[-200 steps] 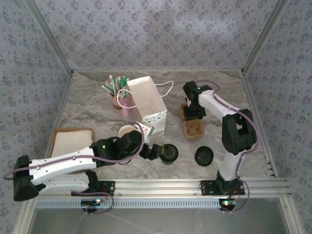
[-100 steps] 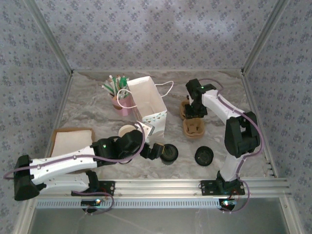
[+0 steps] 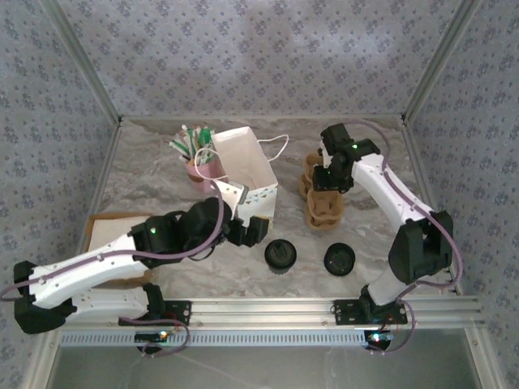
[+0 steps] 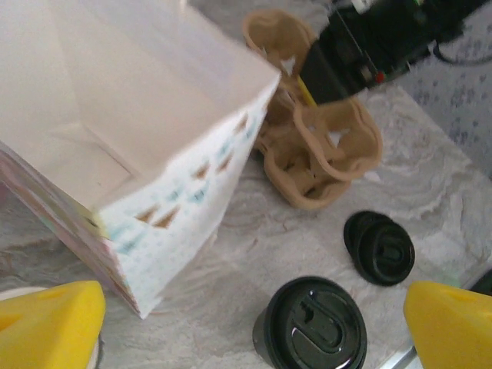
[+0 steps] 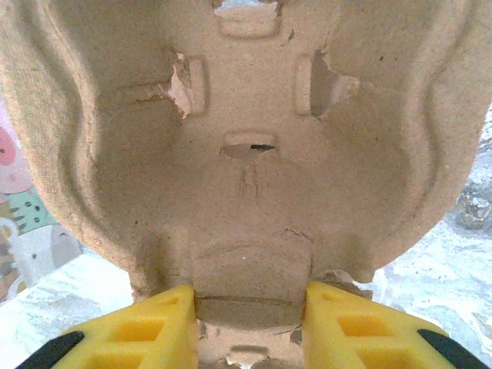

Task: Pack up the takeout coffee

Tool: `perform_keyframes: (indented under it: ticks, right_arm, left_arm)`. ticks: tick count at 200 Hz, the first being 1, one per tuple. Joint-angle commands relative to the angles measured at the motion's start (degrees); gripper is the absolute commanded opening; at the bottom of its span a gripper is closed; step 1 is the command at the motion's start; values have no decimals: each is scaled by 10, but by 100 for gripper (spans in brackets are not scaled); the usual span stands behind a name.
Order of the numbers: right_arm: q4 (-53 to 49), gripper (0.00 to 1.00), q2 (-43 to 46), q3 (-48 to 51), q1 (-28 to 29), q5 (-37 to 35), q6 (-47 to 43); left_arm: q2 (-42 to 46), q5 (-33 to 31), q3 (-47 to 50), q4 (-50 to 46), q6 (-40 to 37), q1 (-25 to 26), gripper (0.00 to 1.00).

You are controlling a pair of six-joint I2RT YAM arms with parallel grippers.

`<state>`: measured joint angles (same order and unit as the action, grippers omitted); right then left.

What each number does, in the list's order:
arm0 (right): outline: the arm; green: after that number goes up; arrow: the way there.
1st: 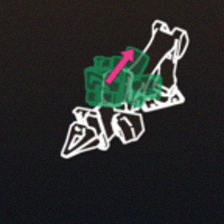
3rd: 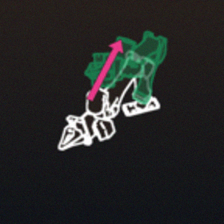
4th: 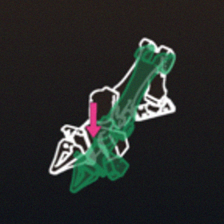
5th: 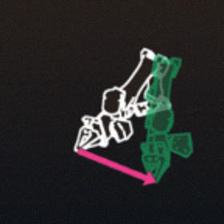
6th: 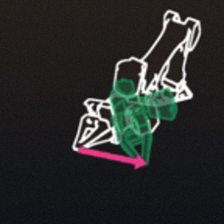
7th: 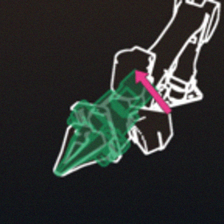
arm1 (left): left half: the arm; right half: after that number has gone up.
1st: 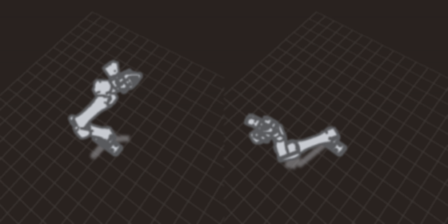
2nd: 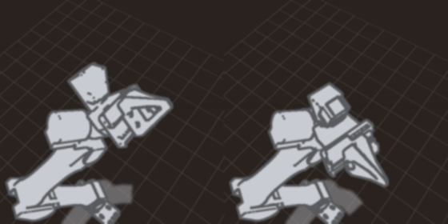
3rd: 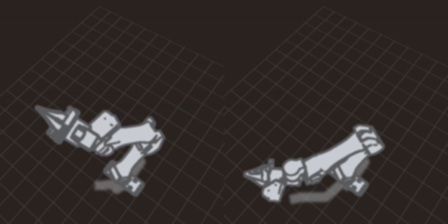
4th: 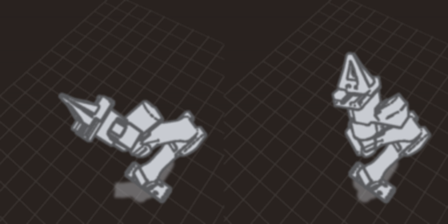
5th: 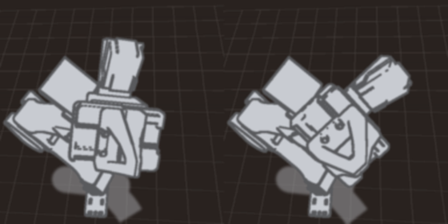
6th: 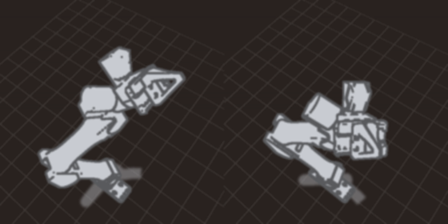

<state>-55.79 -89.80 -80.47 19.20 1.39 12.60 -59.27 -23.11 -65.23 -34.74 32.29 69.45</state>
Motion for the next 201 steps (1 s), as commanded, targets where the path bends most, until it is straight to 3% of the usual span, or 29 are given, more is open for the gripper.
perform_keyframes:
  ticks: [1, 34, 94, 125, 154, 201]
  right_arm:
    - [-35, 37, 38, -21, -3, 13, -1]
    - [-57, 37, 86, -45, -3, 22, 9]
    - [-108, 38, 140, -143, -1, 50, 15]
    - [-123, 38, 148, -207, 3, 92, 19]
    - [-132, 38, 138, -273, 10, 144, 28]
    - [-123, 38, 98, -364, 45, 216, 54]
  left_arm:
    - [9, -48, -61, -75, -19, -3, 100]
    - [-8, -45, -146, -139, -21, -66, 99]
    - [-44, 110, -222, -196, -3, -259, 97]
    - [-83, 164, -263, -239, -8, -337, 88]
    - [-95, 256, -252, -224, -8, -412, 81]
    - [-95, 362, -210, -180, 2, -466, 61]
